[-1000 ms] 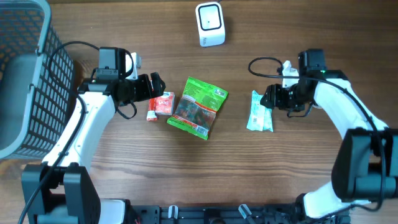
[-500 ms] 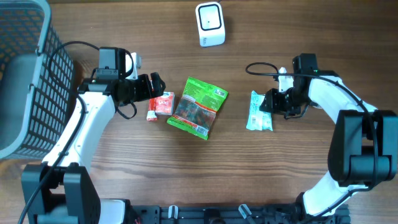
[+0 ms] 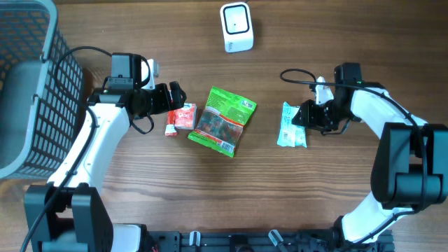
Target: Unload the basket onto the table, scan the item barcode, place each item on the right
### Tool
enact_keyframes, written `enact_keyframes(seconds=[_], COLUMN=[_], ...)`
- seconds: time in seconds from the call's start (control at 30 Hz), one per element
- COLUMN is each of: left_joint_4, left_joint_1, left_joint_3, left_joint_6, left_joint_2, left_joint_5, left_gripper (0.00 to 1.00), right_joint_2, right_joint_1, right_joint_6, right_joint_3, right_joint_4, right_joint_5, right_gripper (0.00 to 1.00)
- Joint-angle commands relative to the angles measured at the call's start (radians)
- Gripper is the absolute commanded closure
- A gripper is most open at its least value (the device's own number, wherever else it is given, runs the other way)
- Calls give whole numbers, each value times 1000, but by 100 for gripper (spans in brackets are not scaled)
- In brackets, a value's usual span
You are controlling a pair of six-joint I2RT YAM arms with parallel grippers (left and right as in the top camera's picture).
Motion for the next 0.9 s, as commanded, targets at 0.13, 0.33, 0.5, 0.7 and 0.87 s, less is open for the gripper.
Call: enact_keyframes(seconds=[0.13,0.33,0.5,0.7,0.87], left_joint_4=[3,3,3,3,4], left_joint_1=[8,8,8,8,8], left_joint_3=[14,14,14,14,14], left_joint_6=[2,2,2,2,2], left_joint_2=[-11,-11,-11,-11,-11], left_joint_5=[9,9,9,9,9], left_gripper=[0,0,0,0,0], right_joint_2=[28,21,21,-40,-205], right_joint_1=[-3,-3,-3,-3,-3], right_joint_6=[-3,-5,-6,-103,-92], right_joint_3=[-55,-47,-48,-17,-4], right_joint_4=[53,56,51,34,32], right_joint_5=[-37,-61,-60,-151,-164], right_gripper=[51,61,96,96,96])
